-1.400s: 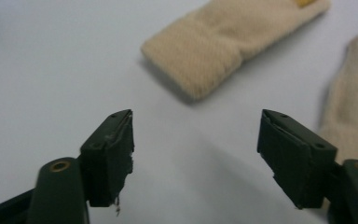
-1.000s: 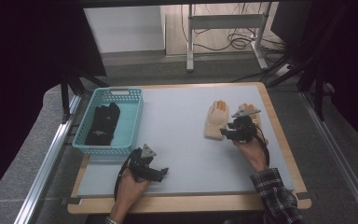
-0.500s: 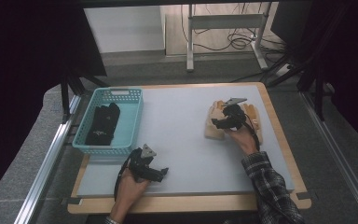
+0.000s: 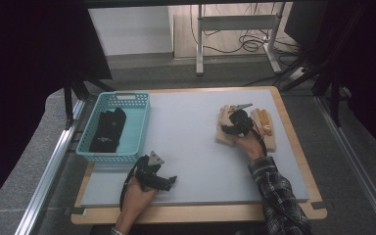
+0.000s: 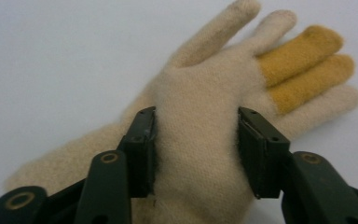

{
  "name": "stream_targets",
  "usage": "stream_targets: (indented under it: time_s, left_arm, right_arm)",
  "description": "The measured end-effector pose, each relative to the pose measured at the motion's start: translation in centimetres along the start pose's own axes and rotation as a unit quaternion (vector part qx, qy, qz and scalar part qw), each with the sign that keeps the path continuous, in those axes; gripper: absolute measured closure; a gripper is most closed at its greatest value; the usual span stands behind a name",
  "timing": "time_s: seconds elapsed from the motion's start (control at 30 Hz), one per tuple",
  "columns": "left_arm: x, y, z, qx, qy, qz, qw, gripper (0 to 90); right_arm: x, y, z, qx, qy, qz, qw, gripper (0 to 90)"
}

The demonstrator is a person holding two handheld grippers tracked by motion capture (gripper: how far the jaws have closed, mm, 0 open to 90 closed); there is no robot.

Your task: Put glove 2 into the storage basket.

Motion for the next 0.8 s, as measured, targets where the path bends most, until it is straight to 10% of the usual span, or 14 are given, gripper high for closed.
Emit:
stream_targets:
  time_s: [0.43,0.8]
  left_arm:
    - [0.0,0.0,0.0,0.0,0.0,0.0,1.0,0.1]
    - [0.0,0.0,0.0,-0.001,0.0,0.0,1.0,0.1]
  right_arm:
    - [3.3,-1.5,1.8,0.006,0.044,0.022,0.9988,59.8]
    - [8.8,-7.4,2.4,0.01,0.078,0.087,0.9931,59.4]
Point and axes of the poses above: each handheld gripper's, and its own axes: x roughly backward along the jaws, z roughly out of its top, y roughly to its right, the point moved 4 cm from there along -x, roughly forward along the jaws, and after that the axes turned 14 degrees about y, right-handed, at the moved point
